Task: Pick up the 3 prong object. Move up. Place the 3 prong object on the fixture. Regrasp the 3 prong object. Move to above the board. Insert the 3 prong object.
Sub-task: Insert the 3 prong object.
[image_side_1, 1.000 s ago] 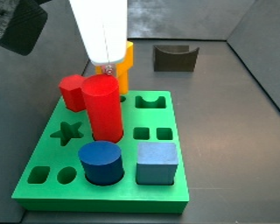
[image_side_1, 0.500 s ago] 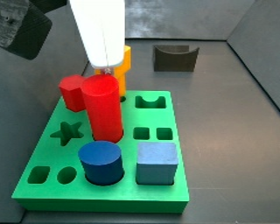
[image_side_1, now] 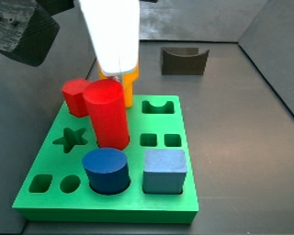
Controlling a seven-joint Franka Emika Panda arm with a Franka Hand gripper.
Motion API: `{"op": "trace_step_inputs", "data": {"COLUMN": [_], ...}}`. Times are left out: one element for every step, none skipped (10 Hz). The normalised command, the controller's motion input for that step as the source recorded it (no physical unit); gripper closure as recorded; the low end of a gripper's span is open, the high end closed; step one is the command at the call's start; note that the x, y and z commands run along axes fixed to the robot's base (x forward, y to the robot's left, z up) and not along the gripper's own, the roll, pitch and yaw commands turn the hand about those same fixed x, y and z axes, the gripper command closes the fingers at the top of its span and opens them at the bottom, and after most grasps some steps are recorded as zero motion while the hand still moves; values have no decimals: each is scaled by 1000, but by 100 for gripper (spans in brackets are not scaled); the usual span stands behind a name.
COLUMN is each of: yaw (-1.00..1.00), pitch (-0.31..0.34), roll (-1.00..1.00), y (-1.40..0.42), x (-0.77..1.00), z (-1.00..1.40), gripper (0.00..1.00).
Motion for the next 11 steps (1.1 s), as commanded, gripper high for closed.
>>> {"op": "trace_step_inputs", "data": {"yaw": [-40, -186, -100, -66, -63, -43, -126, -320, -437, -469, -563], "pitch": [-6, 0, 0, 0, 0, 0, 0, 29, 60, 80, 107], "roll": [41, 37, 43, 34, 26, 6, -19, -30, -24, -23, 0], "y": [-37, 183, 269, 271, 266, 94, 0, 114, 143, 106, 163], "x": [271, 0, -220, -309, -269, -386, -449, -577, -534, -334, -397], "z": [-714, -497, -417, -369, -340, -386, -271, -111, -29, -183, -197], "gripper": [100, 100, 100, 100, 100, 100, 100, 100, 100, 100, 100]}}
